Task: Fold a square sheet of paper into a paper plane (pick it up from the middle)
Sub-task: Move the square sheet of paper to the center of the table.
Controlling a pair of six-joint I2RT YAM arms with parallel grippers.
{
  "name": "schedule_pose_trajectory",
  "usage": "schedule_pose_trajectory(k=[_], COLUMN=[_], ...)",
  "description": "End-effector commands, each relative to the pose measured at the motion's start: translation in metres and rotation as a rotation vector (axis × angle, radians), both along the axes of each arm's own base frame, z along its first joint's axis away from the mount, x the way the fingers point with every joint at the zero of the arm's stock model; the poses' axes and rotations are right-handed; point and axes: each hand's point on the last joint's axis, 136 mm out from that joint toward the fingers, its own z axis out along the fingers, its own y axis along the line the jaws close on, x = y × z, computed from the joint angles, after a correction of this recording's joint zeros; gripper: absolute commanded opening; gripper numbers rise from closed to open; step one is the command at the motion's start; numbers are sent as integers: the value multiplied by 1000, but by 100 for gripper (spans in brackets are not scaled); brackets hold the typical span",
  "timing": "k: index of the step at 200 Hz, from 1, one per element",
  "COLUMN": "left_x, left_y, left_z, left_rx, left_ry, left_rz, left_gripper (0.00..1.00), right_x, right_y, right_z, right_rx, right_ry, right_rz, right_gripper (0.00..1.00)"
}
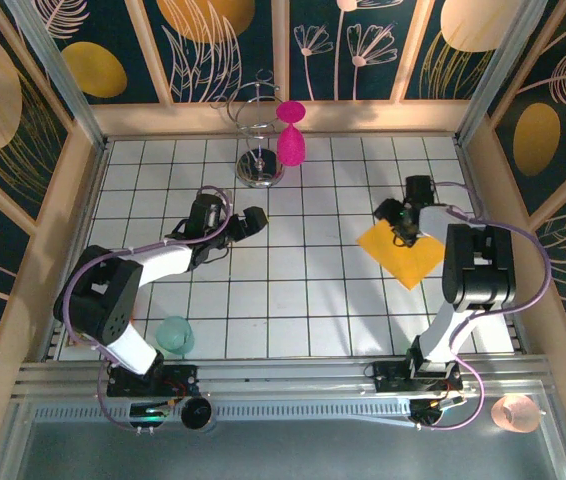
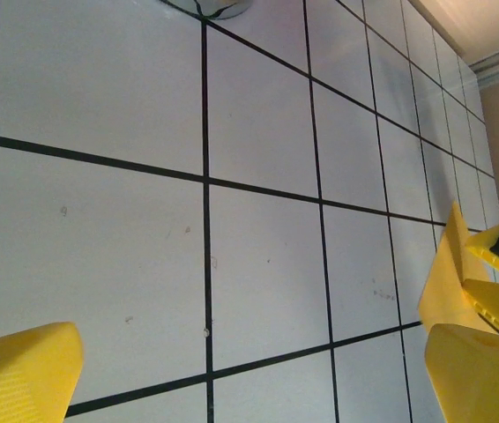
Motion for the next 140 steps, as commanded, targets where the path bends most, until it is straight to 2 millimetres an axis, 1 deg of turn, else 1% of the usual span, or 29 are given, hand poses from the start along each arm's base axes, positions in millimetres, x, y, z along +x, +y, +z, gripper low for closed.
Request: schedule_pose_trajectory(k=[1, 9, 12, 19, 36, 48, 53, 56, 59, 67, 83, 94, 104, 111, 113, 118, 129, 140], left_x=[11, 11, 12, 12, 12, 12, 12, 12, 12, 12, 12, 11, 11, 10, 9, 9, 7, 4], left_y=[-4, -4, -3, -2, 2, 4, 5, 5, 5, 5, 4, 3, 2, 1, 0, -1, -4, -9], left_z=[9, 9, 9, 8, 5, 4, 4, 3, 3, 3, 4, 4, 6, 6, 6, 7, 9, 9], left_rx=[-28, -31, -30, -26, -13, -5, -1, 1, 1, 4, 4, 7, 8, 9, 7, 5, -2, -17], left_ry=[-33, -35, -36, -37, -33, -34, -33, -32, -31, -30, -26, -23, -23, -22, -21, -19, -18, -5], left_rz=[19, 21, 24, 29, 45, 57, 62, 63, 63, 62, 53, 44, 36, 26, 22, 14, -8, -30], left_gripper=[99, 99, 99, 99, 99, 99, 99, 99, 99, 99, 99, 99, 99, 99, 99, 98, 97, 96], right_x=[-40, -47, -50, -57, -75, -83, -83, -81, -83, -78, -62, -52, -48, -50, -46, -45, -48, -54], right_y=[68, 92, 105, 127, 171, 196, 205, 207, 214, 222, 223, 216, 208, 203, 194, 184, 165, 151], right_z=[-25, -25, -24, -23, -23, -21, -17, -13, -11, 3, 37, 60, 75, 77, 76, 75, 63, 48], right_rx=[86, 106, 114, 120, 132, 149, 157, 160, 158, 156, 147, 139, 132, 126, 124, 123, 127, 142], right_ry=[168, 173, 169, 168, 167, 146, 125, 110, 100, 56, -48, -121, -168, -175, -175, -169, -125, -68], right_rz=[129, 186, 218, 272, 377, 452, 481, 490, 514, 533, 517, 489, 455, 436, 409, 376, 315, 268], right_gripper=[84, 84, 84, 84, 84, 83, 83, 83, 83, 83, 82, 83, 83, 82, 83, 83, 82, 81])
